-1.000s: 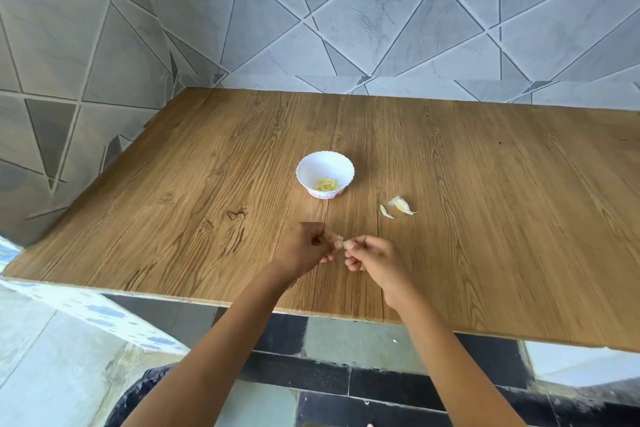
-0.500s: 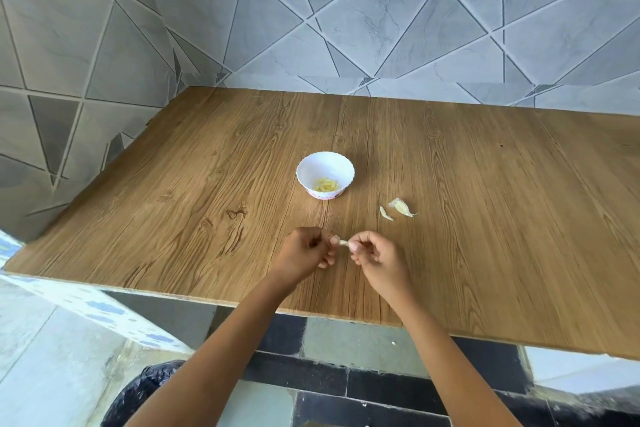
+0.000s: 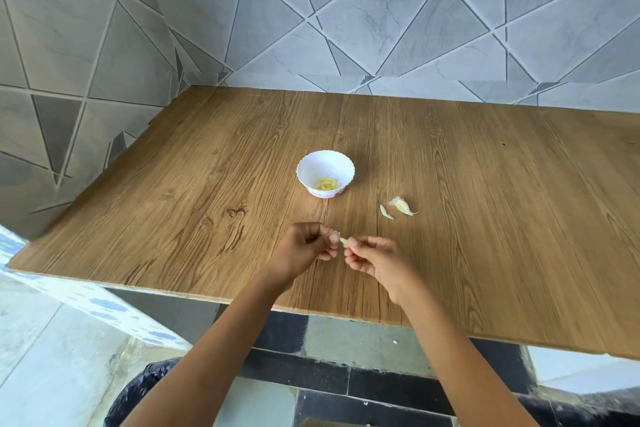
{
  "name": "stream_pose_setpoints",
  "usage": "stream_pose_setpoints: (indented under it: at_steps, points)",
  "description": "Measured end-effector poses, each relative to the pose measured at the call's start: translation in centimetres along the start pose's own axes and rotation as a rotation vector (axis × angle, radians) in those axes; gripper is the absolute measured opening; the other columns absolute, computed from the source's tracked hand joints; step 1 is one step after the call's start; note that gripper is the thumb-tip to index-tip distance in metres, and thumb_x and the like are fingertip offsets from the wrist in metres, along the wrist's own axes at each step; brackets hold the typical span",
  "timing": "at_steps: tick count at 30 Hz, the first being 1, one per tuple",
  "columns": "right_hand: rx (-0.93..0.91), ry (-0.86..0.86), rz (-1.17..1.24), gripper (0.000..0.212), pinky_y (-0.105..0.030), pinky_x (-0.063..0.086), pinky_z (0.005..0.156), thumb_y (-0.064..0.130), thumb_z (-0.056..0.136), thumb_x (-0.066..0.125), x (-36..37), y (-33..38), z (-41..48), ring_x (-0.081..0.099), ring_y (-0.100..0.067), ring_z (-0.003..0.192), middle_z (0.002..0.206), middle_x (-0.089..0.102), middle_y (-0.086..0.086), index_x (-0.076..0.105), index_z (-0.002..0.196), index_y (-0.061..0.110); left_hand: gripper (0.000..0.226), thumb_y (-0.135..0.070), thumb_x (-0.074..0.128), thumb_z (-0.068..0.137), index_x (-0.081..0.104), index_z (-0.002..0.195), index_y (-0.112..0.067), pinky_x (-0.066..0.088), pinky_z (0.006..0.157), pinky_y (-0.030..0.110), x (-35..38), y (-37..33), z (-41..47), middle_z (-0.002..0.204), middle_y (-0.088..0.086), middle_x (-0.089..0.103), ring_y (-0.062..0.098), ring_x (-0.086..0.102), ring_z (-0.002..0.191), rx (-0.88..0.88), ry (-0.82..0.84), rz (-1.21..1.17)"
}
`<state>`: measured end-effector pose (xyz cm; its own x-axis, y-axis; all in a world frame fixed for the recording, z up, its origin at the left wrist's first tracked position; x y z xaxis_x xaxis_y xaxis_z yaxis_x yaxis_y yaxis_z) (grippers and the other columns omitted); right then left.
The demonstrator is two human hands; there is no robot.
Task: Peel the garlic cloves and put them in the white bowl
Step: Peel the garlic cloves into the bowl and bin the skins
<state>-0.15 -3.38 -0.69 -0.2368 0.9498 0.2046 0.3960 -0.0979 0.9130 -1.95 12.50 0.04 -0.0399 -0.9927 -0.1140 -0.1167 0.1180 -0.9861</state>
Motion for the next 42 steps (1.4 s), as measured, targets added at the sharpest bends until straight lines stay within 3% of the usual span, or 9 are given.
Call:
stream_pose_setpoints:
  at_steps: [6,11,15,19,23,26,30,35,42]
  points:
    - [-0.017,-0.062,0.09,0.007,-0.018,0.054,0.066,0.003,0.087,0.062,0.2,-0.7,0.0,0.064,-0.013,0.068,0.076,0.067,-0.008,0.068,0.084,0.005,0.019,-0.011,0.055,0.094,0.061,0.078,-0.003,0.047,0.059,0.022,0.0,-0.1,0.2,0.068,0.006,0.06,0.013,0.057,0.061,-0.109,-0.087,0.092]
    - [-0.153,-0.107,0.03,0.011,-0.015,0.052,0.063,-0.001,0.085,0.064,0.0,-0.4,-0.3,0.063,-0.007,0.063,0.073,0.067,-0.006,0.069,0.083,0.008,0.039,-0.036,0.052,0.096,0.066,0.077,-0.005,0.039,0.059,0.028,-0.1,0.3,0.4,0.07,0.004,0.06,0.014,0.052,0.064,-0.002,-0.146,0.767]
    - [-0.203,-0.135,-0.018,0.01,-0.015,0.053,0.063,-0.003,0.085,0.063,-0.1,-0.5,-0.1,0.063,-0.002,0.061,0.072,0.066,-0.004,0.068,0.087,0.005,0.017,-0.031,0.061,0.089,0.072,0.089,-0.017,0.045,0.063,0.027,0.4,-0.8,0.5,0.088,-0.004,0.063,0.015,0.06,0.079,0.058,-0.213,0.926]
    - [-0.226,-0.144,-0.028,0.015,-0.015,0.053,0.063,-0.003,0.085,0.063,0.0,-0.4,-0.1,0.064,-0.002,0.062,0.071,0.067,-0.002,0.068,0.082,0.01,0.007,-0.01,0.064,0.079,0.067,0.08,-0.015,0.054,0.061,0.035,0.3,-0.3,0.5,0.079,-0.003,0.067,0.016,0.064,0.069,0.207,-0.209,0.789]
    - [-0.235,-0.152,-0.035,0.015,-0.015,0.053,0.064,-0.002,0.085,0.063,-0.2,-0.5,-0.1,0.064,-0.003,0.062,0.069,0.067,-0.001,0.068,0.082,0.012,0.018,-0.004,0.067,0.082,0.072,0.097,-0.012,0.055,0.068,0.022,0.2,-0.8,0.6,0.078,0.001,0.072,0.005,0.065,0.064,0.213,-0.138,0.584]
    - [-0.241,-0.145,-0.044,0.013,-0.016,0.053,0.063,-0.001,0.086,0.063,-0.2,-0.4,0.0,0.062,-0.003,0.06,0.068,0.066,-0.002,0.068,0.082,0.01,0.013,-0.008,0.068,0.085,0.073,0.096,-0.01,0.053,0.068,0.016,0.4,-1.3,0.5,0.075,-0.005,0.071,0.0,0.064,0.064,0.249,-0.074,0.548]
    - [-0.276,-0.145,-0.12,0.013,-0.016,0.052,0.061,0.002,0.086,0.064,-0.4,-0.3,0.1,0.062,-0.001,0.059,0.066,0.067,0.004,0.067,0.081,0.013,0.01,-0.012,0.067,0.087,0.072,0.092,-0.005,0.057,0.073,0.029,0.4,-1.7,0.3,0.078,0.012,0.072,0.017,0.068,0.071,0.09,0.017,0.245]
    - [-0.337,-0.111,-0.284,0.014,-0.017,0.052,0.064,0.007,0.089,0.061,-0.4,-0.1,-0.1,0.062,-0.001,0.062,0.071,0.067,0.001,0.067,0.082,0.018,0.009,-0.006,0.063,0.089,0.068,0.091,0.001,0.055,0.066,0.021,0.7,-1.6,0.3,0.078,0.009,0.071,0.011,0.067,0.07,-0.009,-0.019,0.063]
    - [-0.134,0.009,-0.075,0.013,-0.018,0.052,0.063,0.006,0.092,0.057,-0.5,0.5,-0.2,0.062,-0.008,0.064,0.073,0.067,-0.003,0.068,0.086,0.009,0.011,-0.008,0.059,0.091,0.067,0.093,-0.001,0.054,0.065,0.017,0.7,-1.2,0.2,0.08,0.007,0.073,0.01,0.069,0.073,-0.154,0.058,-0.227]
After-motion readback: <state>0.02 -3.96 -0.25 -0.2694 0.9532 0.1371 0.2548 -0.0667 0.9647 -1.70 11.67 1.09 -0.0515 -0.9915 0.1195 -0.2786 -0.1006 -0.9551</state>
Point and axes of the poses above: each hand's wrist, its own z-axis towards the middle knuckle, its own x-axis out of the palm, y = z × x, the point moved 1 cm from there along z, towards the middle knuckle
